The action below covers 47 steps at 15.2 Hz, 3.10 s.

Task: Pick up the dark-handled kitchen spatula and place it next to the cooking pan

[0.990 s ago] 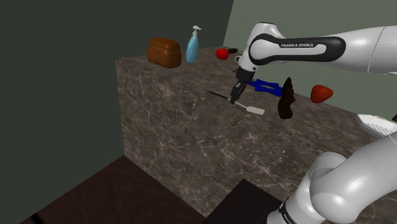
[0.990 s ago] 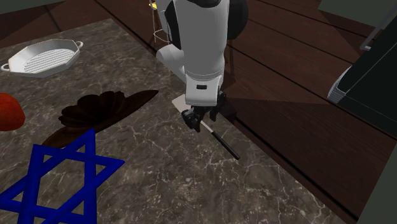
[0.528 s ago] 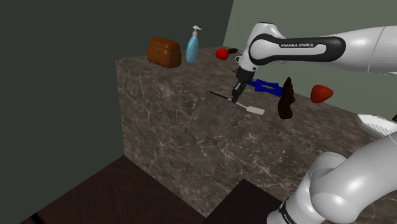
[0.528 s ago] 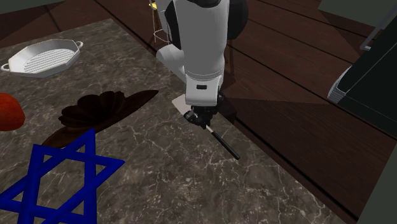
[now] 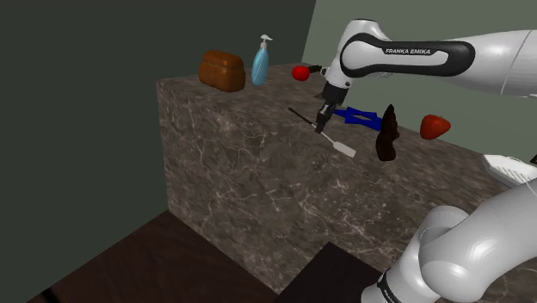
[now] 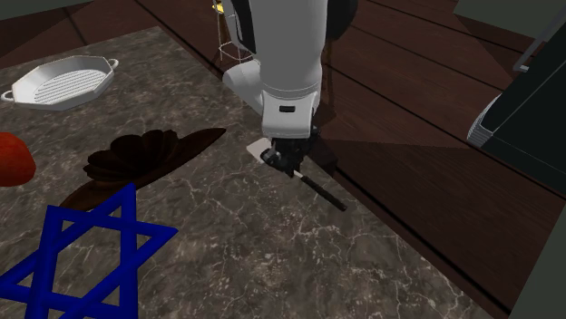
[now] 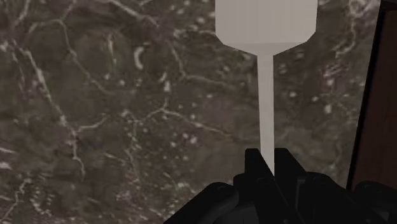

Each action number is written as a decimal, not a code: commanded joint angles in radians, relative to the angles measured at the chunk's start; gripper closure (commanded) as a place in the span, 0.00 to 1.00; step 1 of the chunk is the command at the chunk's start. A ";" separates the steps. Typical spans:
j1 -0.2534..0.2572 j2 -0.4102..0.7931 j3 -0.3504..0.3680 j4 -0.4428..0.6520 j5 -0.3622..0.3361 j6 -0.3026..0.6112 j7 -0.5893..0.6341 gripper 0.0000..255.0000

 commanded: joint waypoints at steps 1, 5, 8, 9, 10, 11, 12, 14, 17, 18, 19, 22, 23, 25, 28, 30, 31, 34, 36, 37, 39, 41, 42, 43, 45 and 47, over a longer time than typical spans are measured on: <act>0.002 0.001 0.003 0.026 0.002 -0.026 0.001 1.00; 0.003 0.005 0.005 0.084 0.004 -0.079 0.001 1.00; 0.005 0.011 0.007 0.130 0.007 -0.119 0.000 1.00; 0.005 0.013 0.007 0.145 0.007 -0.133 0.000 1.00; 0.006 0.016 0.007 0.161 0.008 -0.146 -0.001 1.00; 0.007 0.019 0.008 0.177 0.009 -0.160 -0.001 1.00; 0.007 0.022 0.008 0.194 0.010 -0.173 -0.001 1.00; 0.008 0.028 0.008 0.227 0.012 -0.200 -0.003 1.00; 0.004 -0.003 0.009 0.223 0.004 -0.226 -0.006 1.00; -0.002 -0.040 0.009 0.192 -0.006 -0.231 -0.008 1.00; -0.008 -0.077 0.009 0.162 -0.015 -0.236 -0.011 1.00; -0.030 -0.185 0.008 0.080 -0.043 -0.259 -0.023 1.00; -0.037 -0.220 0.007 0.055 -0.052 -0.269 -0.028 1.00; -0.054 -0.290 0.005 0.009 -0.069 -0.292 -0.040 1.00; -0.080 -0.392 0.000 -0.049 -0.096 -0.332 -0.061 1.00; -0.098 -0.458 -0.005 -0.082 -0.114 -0.364 -0.078 1.00; -0.108 -0.490 -0.008 -0.097 -0.123 -0.381 -0.087 1.00; -0.137 -0.584 -0.019 -0.133 -0.151 -0.436 -0.119 1.00; -0.157 -0.643 -0.028 -0.150 -0.171 -0.475 -0.143 1.00; -0.166 -0.672 -0.033 -0.157 -0.182 -0.496 -0.155 1.00; -0.185 -0.728 -0.044 -0.168 -0.204 -0.538 -0.182 1.00; -0.205 -0.781 -0.056 -0.173 -0.228 -0.582 -0.212 1.00; -0.214 -0.806 -0.062 -0.174 -0.240 -0.604 -0.228 1.00; -0.223 -0.830 -0.069 -0.173 -0.253 -0.626 -0.244 1.00; -0.241 -0.876 -0.083 -0.169 -0.281 -0.671 -0.279 1.00; -0.258 -0.918 -0.098 -0.160 -0.310 -0.716 -0.315 1.00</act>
